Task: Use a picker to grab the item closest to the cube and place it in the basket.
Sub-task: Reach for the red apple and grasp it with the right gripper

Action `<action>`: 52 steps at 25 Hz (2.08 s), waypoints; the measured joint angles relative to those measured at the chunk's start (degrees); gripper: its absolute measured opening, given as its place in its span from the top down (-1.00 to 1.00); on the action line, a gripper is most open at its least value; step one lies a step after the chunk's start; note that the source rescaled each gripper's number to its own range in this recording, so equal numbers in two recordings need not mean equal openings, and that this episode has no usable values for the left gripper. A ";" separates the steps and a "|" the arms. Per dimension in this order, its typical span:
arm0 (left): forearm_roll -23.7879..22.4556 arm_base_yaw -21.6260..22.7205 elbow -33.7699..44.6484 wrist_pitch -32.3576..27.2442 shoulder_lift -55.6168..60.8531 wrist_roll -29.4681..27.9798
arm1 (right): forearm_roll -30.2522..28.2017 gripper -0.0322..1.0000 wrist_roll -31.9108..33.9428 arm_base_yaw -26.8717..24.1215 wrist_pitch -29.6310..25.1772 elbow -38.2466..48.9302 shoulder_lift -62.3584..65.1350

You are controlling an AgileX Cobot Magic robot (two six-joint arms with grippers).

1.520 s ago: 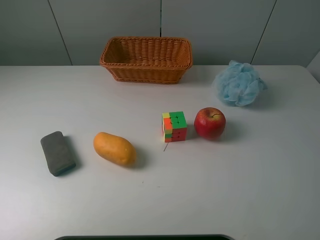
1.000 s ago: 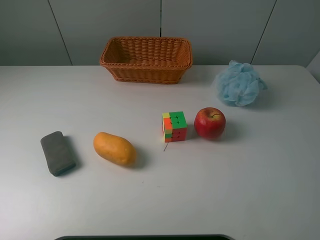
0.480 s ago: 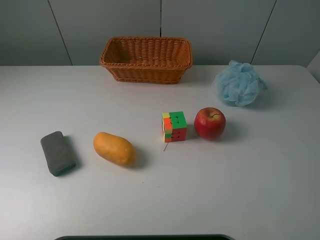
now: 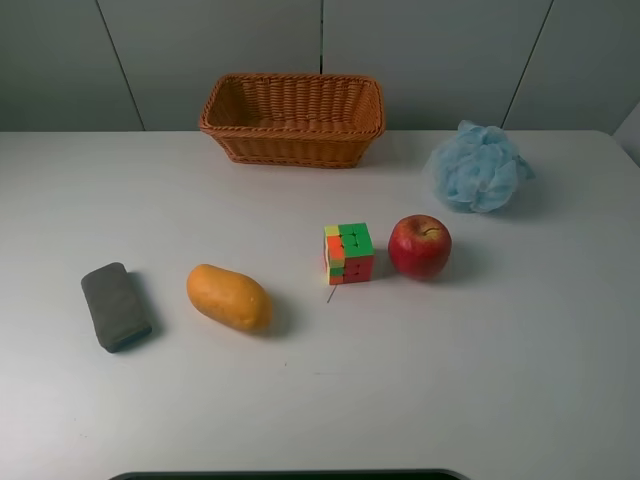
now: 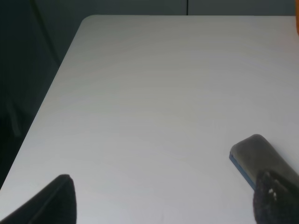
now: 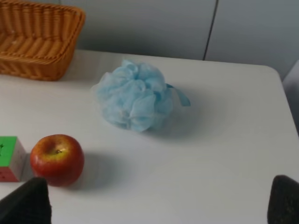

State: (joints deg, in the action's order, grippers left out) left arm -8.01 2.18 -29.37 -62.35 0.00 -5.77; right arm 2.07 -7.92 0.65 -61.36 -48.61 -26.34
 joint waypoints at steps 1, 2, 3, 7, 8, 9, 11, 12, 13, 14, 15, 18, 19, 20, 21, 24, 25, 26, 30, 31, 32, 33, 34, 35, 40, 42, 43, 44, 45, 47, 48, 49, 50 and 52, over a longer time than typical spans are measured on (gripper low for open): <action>0.00 0.00 0.00 0.00 0.00 0.00 | 1.74 -1.00 -2.26 0.00 -0.54 -2.62 -3.53; 0.00 0.00 0.00 0.00 0.00 0.00 | 3.54 -1.00 -4.55 0.00 -1.24 -5.09 -7.74; 0.00 0.00 0.00 0.00 0.00 0.00 | 4.96 -1.00 -6.49 0.00 -1.90 -7.05 -11.92; 0.00 0.00 0.00 0.00 0.00 0.00 | 8.67 -1.00 -13.17 1.12 -2.70 -13.52 -25.89; 0.00 0.00 0.00 0.00 0.00 0.00 | 8.78 -1.00 -13.96 2.19 -2.70 -14.51 -28.55; 0.00 0.00 0.00 0.00 0.00 0.00 | 8.62 -1.00 -14.25 3.81 -2.34 -15.18 -31.51; 0.00 0.00 0.00 0.00 0.00 0.00 | 7.46 -1.00 -14.74 7.66 -1.43 -15.69 -36.68; 0.00 0.00 0.00 0.00 0.00 0.00 | 6.90 -1.00 -14.91 9.22 -1.30 -15.73 -39.25; 0.00 0.00 0.00 0.00 0.00 0.00 | 6.28 -1.00 -15.06 10.96 -1.30 -15.73 -41.72; 0.00 0.00 0.00 0.00 0.00 0.00 | 6.03 -1.00 -15.06 12.51 -1.30 -15.73 -44.10; 0.00 0.00 0.00 0.00 0.00 0.00 | 5.92 -1.00 -15.06 13.89 -1.30 -15.73 -46.02; 0.00 0.00 0.00 0.00 0.00 0.00 | 4.58 -1.00 -15.97 17.25 -1.30 -15.73 -52.07; 0.00 0.00 0.00 0.00 0.00 0.00 | 4.47 -1.00 -16.67 18.11 -1.23 -15.73 -53.56; 0.00 0.00 0.00 0.00 0.00 0.00 | 4.00 -1.00 -17.23 19.23 -0.90 -15.73 -55.22; 0.00 0.00 0.00 0.00 0.00 0.00 | 3.42 -1.00 -17.63 20.30 -0.57 -15.73 -56.85; 0.00 0.00 0.00 0.00 0.00 0.00 | 1.92 -1.00 -19.52 23.11 1.45 -15.73 -61.51; 0.00 0.00 0.00 0.00 0.00 0.00 | 1.68 -1.00 -20.09 23.99 2.44 -15.73 -63.20; 0.00 0.00 0.00 0.00 0.00 0.00 | 1.55 -1.00 -21.21 24.62 3.22 -15.73 -64.60; 0.00 0.00 0.00 0.00 0.00 0.00 | 0.21 -1.00 -25.80 26.68 7.04 -15.73 -71.02; 0.00 0.00 0.00 0.00 0.00 0.00 | -0.02 -1.00 -26.72 26.96 7.85 -15.73 -72.61; 0.00 0.00 0.00 0.00 0.00 0.00 | -0.02 -1.00 -27.30 27.10 8.38 -15.82 -74.10; 0.00 0.00 0.00 0.00 0.00 0.00 | -0.12 -1.00 -27.78 27.23 8.75 -15.82 -75.28; 0.00 0.00 0.00 0.00 0.00 0.00 | -0.12 -1.00 -28.22 27.23 9.13 -15.82 -76.55; 0.00 0.00 0.00 0.00 0.00 0.00 | -0.12 -1.00 -28.49 27.23 9.42 -15.82 -77.72; 0.00 0.00 0.00 0.00 0.00 0.00 | -2.07 -1.00 -28.85 27.23 13.30 -15.82 -80.83; 0.00 0.00 0.00 0.00 0.00 0.00 | -2.77 -1.00 -28.85 27.23 14.42 -15.82 -81.18; 0.00 0.00 0.00 0.00 0.00 0.00 | -2.93 -1.00 -28.85 27.23 14.81 -15.82 -81.18; 0.00 0.00 0.00 0.00 0.00 0.00 | -3.21 -1.00 -28.85 27.23 14.82 -15.82 -81.18; 0.00 0.00 0.00 0.00 0.00 0.00 | -3.35 -1.00 -28.75 27.23 14.82 -15.82 -81.18; 0.00 0.00 0.00 0.00 0.00 0.00 | -3.77 -1.00 -28.61 27.23 14.82 -15.82 -81.18; 0.00 0.00 0.00 0.00 0.00 0.00 | -4.28 -1.00 -28.30 27.23 14.82 -15.82 -81.18; 0.00 0.00 0.00 0.00 0.00 0.00 | -4.54 -1.00 -27.99 27.23 14.82 -15.82 -81.18; 0.00 0.00 0.00 0.00 0.00 0.00 | -4.78 -1.00 -27.68 27.23 14.82 -15.82 -81.18; 0.00 0.00 0.00 0.00 0.00 0.00 | -5.28 -1.00 -27.40 27.23 14.91 -15.82 -81.18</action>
State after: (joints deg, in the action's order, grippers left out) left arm -8.01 2.18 -29.37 -62.35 0.00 -5.77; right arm -3.21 -35.32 27.89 -46.45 -64.43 -107.52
